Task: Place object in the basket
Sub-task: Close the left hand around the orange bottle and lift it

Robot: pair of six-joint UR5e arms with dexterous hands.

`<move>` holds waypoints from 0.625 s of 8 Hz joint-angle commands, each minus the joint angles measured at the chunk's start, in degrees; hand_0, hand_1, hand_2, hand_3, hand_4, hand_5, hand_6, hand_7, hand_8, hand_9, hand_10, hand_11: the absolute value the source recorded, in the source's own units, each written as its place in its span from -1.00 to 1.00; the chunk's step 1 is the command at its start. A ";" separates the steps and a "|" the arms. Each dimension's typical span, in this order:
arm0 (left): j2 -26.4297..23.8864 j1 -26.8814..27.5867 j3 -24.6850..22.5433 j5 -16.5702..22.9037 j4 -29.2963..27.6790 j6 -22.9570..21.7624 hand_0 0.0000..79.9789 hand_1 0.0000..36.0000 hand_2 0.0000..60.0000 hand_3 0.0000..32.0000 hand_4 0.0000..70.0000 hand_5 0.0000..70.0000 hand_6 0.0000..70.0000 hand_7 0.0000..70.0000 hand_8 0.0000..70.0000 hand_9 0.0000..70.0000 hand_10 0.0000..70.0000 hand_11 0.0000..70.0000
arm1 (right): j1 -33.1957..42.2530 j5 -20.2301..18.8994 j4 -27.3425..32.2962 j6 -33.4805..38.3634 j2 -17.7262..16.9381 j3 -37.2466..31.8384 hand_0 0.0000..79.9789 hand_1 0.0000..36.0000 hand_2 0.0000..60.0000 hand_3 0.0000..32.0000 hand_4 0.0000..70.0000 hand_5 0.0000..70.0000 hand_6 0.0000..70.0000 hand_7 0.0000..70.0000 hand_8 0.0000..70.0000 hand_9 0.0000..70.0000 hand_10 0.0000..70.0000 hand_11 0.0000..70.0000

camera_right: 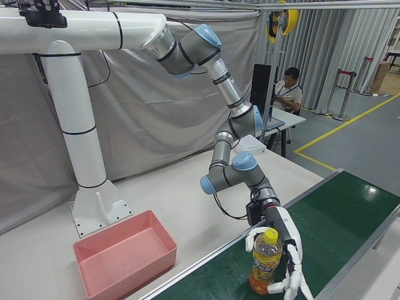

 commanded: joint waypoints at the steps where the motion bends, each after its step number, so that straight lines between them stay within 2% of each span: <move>1: 0.00 -0.06 -1.13 0.05 2.73 -2.57 0.15 0.38 1.00 -1.00 -0.10 0.70 0.40 0.73 0.65 1.00 1.00 1.00 | 0.03 0.00 0.00 0.00 0.00 0.00 -1.00 -1.00 -1.00 -1.00 -1.00 -1.00 -1.00 -1.00 -1.00 -1.00 -1.00 -1.00; 2: 0.00 0.03 -3.22 0.57 4.82 -2.41 0.14 0.48 1.00 -1.00 -0.14 0.83 0.47 0.86 0.76 1.00 1.00 1.00 | 0.03 0.00 0.00 0.00 0.00 0.00 -1.00 -1.00 -1.00 -1.00 -1.00 -1.00 -1.00 -1.00 -1.00 -1.00 -1.00 -1.00; 4: 0.70 0.20 -7.01 1.10 7.30 -2.15 0.14 0.53 1.00 -1.00 -0.20 0.78 0.40 0.85 0.71 1.00 1.00 1.00 | 0.03 0.00 0.00 0.00 0.00 0.00 -1.00 -1.00 -1.00 -1.00 -1.00 -1.00 -1.00 -1.00 -1.00 -1.00 -1.00 -1.00; 5: 0.79 0.29 -8.67 5.89 8.35 -1.54 0.15 0.56 1.00 -1.00 -0.22 0.75 0.36 0.83 0.70 1.00 1.00 1.00 | 0.03 0.00 0.00 0.00 0.00 0.00 -1.00 -1.00 -1.00 -1.00 -1.00 -1.00 -1.00 -1.00 -1.00 -1.00 -1.00 -1.00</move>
